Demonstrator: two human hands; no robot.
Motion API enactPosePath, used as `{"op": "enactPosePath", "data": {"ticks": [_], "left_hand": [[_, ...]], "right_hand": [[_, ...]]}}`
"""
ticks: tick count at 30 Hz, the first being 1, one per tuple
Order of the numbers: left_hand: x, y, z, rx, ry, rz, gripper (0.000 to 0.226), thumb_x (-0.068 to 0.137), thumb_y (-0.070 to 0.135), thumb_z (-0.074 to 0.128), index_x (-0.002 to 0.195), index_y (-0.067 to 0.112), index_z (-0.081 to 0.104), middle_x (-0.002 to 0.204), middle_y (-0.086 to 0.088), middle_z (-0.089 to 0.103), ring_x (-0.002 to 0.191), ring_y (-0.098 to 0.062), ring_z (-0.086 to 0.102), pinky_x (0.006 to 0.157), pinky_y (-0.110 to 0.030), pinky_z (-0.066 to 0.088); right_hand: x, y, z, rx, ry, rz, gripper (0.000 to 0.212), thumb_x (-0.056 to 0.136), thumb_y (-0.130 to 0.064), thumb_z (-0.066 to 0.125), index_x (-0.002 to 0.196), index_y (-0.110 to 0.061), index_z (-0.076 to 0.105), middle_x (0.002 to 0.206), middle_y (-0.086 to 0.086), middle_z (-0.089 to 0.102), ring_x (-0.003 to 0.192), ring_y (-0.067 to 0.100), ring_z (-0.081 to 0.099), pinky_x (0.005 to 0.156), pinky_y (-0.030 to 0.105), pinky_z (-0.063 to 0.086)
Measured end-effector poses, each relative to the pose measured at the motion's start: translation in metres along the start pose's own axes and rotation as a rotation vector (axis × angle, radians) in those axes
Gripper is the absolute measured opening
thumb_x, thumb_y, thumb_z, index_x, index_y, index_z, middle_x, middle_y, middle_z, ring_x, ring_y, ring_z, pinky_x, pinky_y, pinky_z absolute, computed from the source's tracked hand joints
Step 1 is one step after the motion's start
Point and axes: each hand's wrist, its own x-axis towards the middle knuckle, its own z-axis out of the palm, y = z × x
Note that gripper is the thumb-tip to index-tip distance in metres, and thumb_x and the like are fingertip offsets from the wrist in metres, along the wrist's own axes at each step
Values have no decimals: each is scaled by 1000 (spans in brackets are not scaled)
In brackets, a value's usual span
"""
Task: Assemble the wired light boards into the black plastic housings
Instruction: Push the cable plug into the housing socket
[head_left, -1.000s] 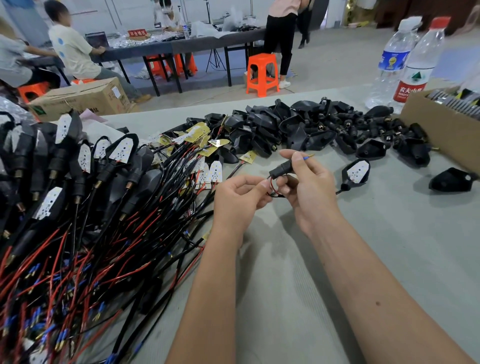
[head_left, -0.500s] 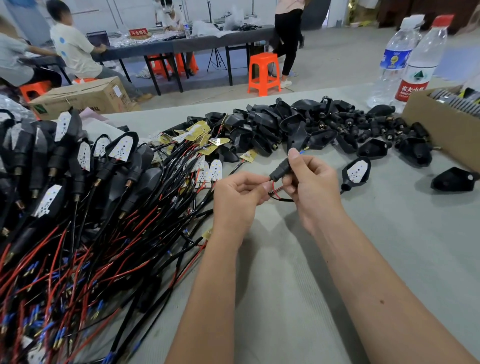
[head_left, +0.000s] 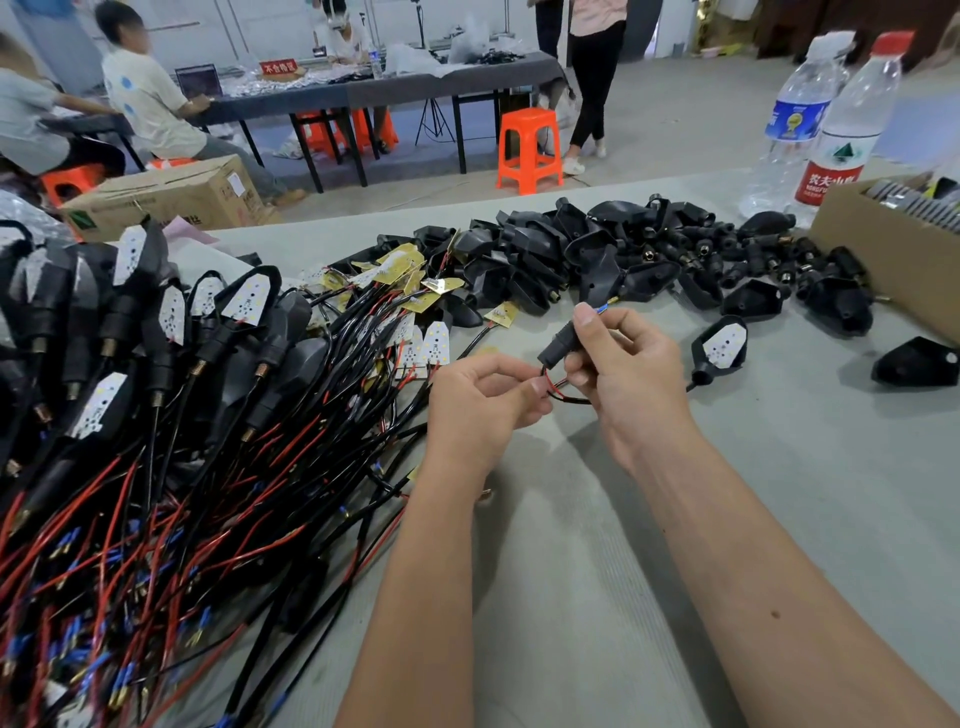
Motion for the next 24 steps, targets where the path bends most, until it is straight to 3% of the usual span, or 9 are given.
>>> {"op": "enactPosePath", "data": {"ticks": [6,10,13,16,18,20,22,24], "left_hand": [[3,-5,0,103,65,97,23,85,-4,77,74,16,72,63,-6,72,57,-15,66,63,-25,57],[4,-2,-1,169,140,159,24,82,0,80,90,20,70,78,-2,75,66,-9,70,65,-23,55],[4,7,0,135,142,246,28,83,2,72,99,25,74,96,-1,72,74,-7,65,65,-19,53],[3,15,-1,107,163,340,17,91,10,67,101,19,79,95,-3,76,70,-9,63,61,-17,48],[3,15,-6,67,163,338,12,91,10,70,98,14,80,89,-2,77,69,-9,68,62,-19,51],[4,14,-11,58,129,333,8,89,10,73,95,10,79,84,-7,77,71,-19,74,64,-31,58],[5,14,-15,62,107,340,4,88,9,75,91,8,77,81,-11,77,73,-31,76,69,-43,62],[7,13,-17,70,127,345,1,90,8,75,89,8,76,74,-6,76,68,-25,75,66,-39,62]], "right_hand": [[1,1,-4,-38,-93,-22,9,92,-15,77,91,-10,69,65,3,62,53,12,52,53,21,46],[1,0,-3,-60,-95,-59,8,89,-15,80,90,-12,73,69,3,61,56,11,51,50,19,43],[-2,2,-1,-193,-104,-119,5,87,-21,82,87,-19,78,68,0,66,55,7,51,51,17,42],[-5,2,1,-382,-200,-220,6,88,-27,81,92,-23,82,72,7,72,61,9,54,57,23,45],[-6,2,3,-509,-267,-283,5,88,-28,82,91,-24,82,74,11,70,60,22,53,57,36,44],[-8,4,4,-598,-323,-321,4,87,-23,83,88,-26,80,71,6,67,60,33,55,57,41,46],[-9,5,4,-632,-380,-329,6,85,-24,85,85,-27,80,71,4,65,59,32,49,56,41,42],[-7,5,1,-632,-420,-305,8,82,-27,87,86,-24,80,72,6,66,57,24,44,55,37,38]]}}
